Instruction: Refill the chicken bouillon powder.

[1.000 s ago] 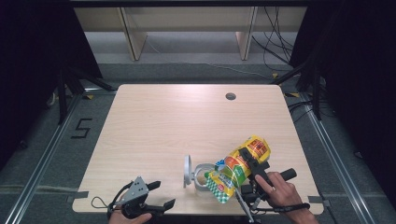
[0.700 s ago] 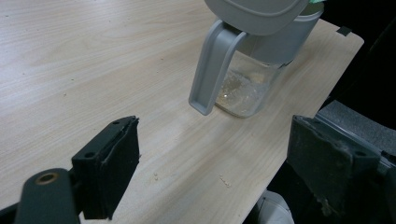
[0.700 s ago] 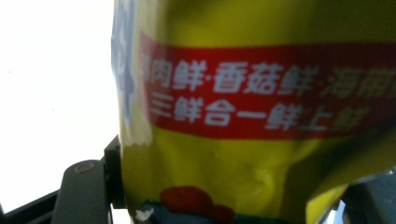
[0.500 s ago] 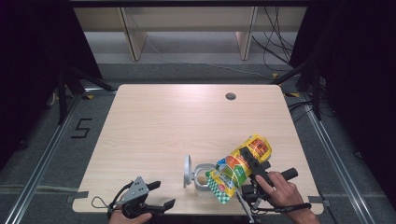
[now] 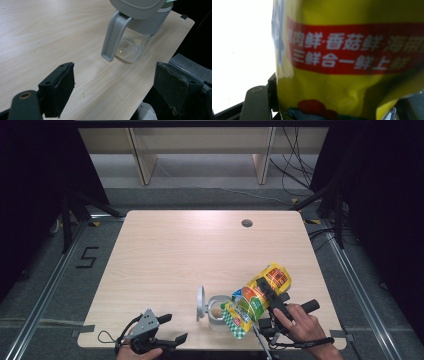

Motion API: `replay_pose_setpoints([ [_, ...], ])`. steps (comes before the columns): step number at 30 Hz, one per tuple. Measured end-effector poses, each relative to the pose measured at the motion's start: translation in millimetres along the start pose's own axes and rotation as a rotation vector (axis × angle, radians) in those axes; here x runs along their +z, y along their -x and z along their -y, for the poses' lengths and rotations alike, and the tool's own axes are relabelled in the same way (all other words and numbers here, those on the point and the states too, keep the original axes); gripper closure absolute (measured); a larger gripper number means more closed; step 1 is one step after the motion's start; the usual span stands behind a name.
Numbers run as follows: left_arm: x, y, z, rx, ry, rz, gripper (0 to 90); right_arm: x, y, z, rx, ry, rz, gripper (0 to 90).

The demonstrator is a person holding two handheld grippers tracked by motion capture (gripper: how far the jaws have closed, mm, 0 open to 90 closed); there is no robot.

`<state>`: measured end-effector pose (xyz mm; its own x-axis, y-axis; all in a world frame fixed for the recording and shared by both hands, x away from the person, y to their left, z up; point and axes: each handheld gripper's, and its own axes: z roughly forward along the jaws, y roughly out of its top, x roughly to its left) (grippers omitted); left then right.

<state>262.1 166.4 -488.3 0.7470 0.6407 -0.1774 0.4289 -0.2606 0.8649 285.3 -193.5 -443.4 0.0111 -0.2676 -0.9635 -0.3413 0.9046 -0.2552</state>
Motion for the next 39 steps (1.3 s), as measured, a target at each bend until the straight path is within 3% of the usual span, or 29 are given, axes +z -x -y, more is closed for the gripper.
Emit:
replay_pose_setpoints([
  [1, 0.0, 2.1, 0.5, -0.031, 0.001, -0.011, 16.4, 0.7, 1.9, 0.1, -0.03, 0.018, 0.024, 30.6],
  [2, 0.6, 1.1, 0.1, -0.014, 0.007, -0.004, 16.4, 0.1, -0.9, 0.3, 0.015, 0.001, 0.015, 30.7],
  [4, 1.2, 1.2, 0.6, -0.023, 0.01, -0.002, 16.5, 0.5, 0.5, -0.4, 0.004, 0.009, 0.035, 30.7],
  [5, 0.3, 1.9, 0.8, -0.032, -0.004, -0.016, 16.4, -0.6, -2.1, 0.2, 0.02, -0.005, 0.023, 30.7],
  [6, 1.5, 1.2, 1.1, -0.032, 0.005, -0.003, 16.4, -1.2, -2.1, 0.1, 0.022, -0.014, 0.016, 30.7],
  [7, 1.7, 2.0, 1.1, -0.039, 0.005, 0.0, 16.4, -0.2, 1.7, -0.6, -0.005, 0.002, 0.023, 30.7],
  [9, 1.1, 1.9, 0.8, -0.033, 0.004, -0.001, 16.4, 0.0, 0.8, 0.0, 0.0, 0.01, 0.041, 32.4],
  [15, 0.3, 0.4, 0.4, -0.003, 0.008, -0.003, 16.5, 0.7, -0.2, -0.1, 0.015, 0.018, 0.028, 33.1],
  [16, -0.3, 1.2, 0.0, -0.013, -0.002, -0.005, 16.5, 0.2, -2.7, 0.2, 0.041, 0.009, 0.018, 33.1],
  [21, 1.2, 0.4, 0.4, -0.01, 0.011, 0.004, 16.5, -0.3, 0.0, 2.0, 0.015, 0.005, -0.004, 33.2],
  [25, 0.0, 0.4, 0.0, -0.004, 0.001, -0.001, 16.5, 0.0, -2.2, 3.0, 0.037, 0.01, 0.008, 33.2],
  [26, 0.2, 0.8, 0.1, -0.009, 0.002, -0.001, 16.5, 0.6, 0.3, 2.7, 0.003, 0.022, 0.016, 33.3],
  [27, -0.1, 1.1, 0.0, -0.011, 0.001, -0.003, 16.5, -0.2, -4.1, 2.2, 0.053, 0.005, 0.01, 33.3],
  [29, -0.3, 1.9, 0.2, -0.031, 0.003, -0.007, 16.5, 0.4, -1.9, 1.5, 0.029, 0.019, 0.029, 33.3],
  [31, 0.3, 2.4, 0.4, -0.04, 0.012, -0.006, 16.5, -0.7, -5.6, 2.2, 0.067, -0.001, 0.006, 33.3],
  [36, -0.1, 2.3, 0.3, -0.031, 0.001, -0.01, 16.5, -0.9, -5.1, 2.2, 0.081, -0.007, -0.004, 33.4],
  [39, 0.3, 2.4, 0.2, -0.041, 0.013, -0.007, 16.5, 0.1, 0.3, 3.2, 0.015, 0.028, 0.023, 33.4],
])
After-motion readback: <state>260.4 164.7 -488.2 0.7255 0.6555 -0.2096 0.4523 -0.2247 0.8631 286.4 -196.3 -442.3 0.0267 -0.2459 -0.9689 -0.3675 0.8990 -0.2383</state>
